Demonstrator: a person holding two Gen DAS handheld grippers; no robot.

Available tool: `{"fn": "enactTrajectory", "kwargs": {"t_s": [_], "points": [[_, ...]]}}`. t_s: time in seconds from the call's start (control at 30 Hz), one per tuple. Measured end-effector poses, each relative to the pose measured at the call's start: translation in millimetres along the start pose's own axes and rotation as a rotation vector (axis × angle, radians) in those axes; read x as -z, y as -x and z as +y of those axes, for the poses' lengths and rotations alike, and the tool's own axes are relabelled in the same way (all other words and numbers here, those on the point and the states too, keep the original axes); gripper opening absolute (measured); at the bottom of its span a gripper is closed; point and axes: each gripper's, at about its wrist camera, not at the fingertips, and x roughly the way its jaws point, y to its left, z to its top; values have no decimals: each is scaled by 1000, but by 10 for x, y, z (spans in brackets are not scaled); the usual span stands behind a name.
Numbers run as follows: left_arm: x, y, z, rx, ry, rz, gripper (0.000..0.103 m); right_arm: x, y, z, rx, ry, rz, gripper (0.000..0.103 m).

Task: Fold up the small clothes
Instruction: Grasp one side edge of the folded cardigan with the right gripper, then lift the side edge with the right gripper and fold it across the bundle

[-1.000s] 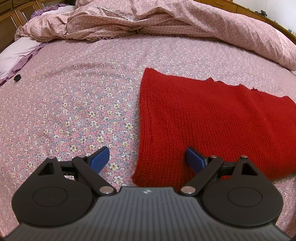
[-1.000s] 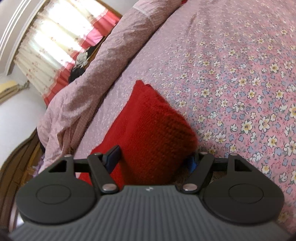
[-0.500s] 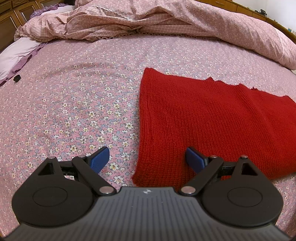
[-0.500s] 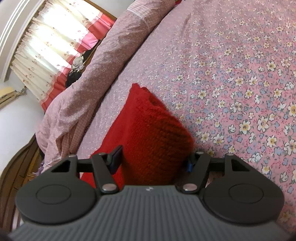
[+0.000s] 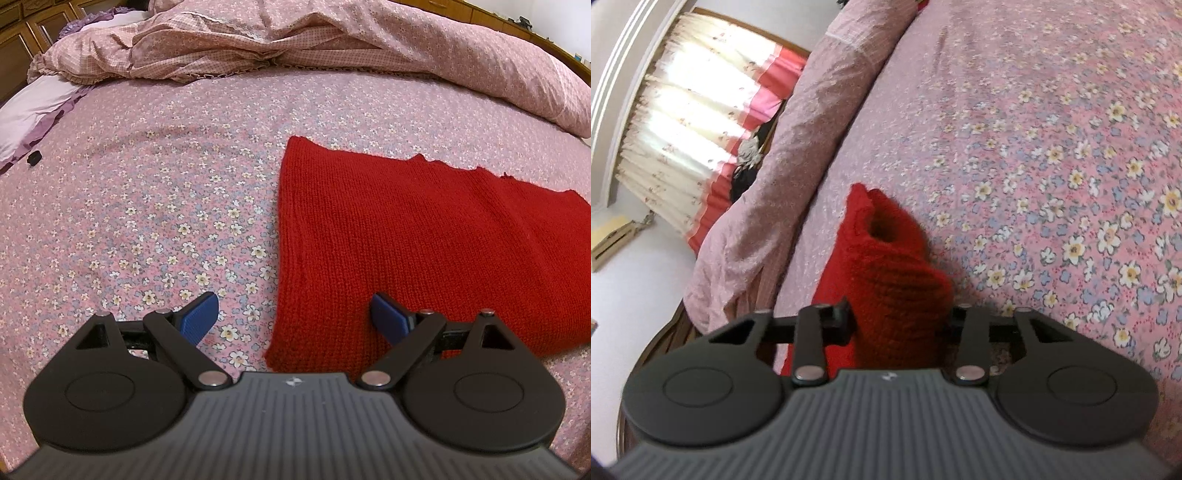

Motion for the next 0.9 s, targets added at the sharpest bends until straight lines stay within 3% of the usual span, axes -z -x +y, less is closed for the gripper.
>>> {"fn": "enactTrajectory", "kwargs": {"t_s": [0.43,0.9], "points": [[-51,185,125,0,28,-16,92,2,169,780,-87,370,-37,32],[-87,220,500,-18,81,-24,92,311,145,1610,-197,573,1,31]]}}
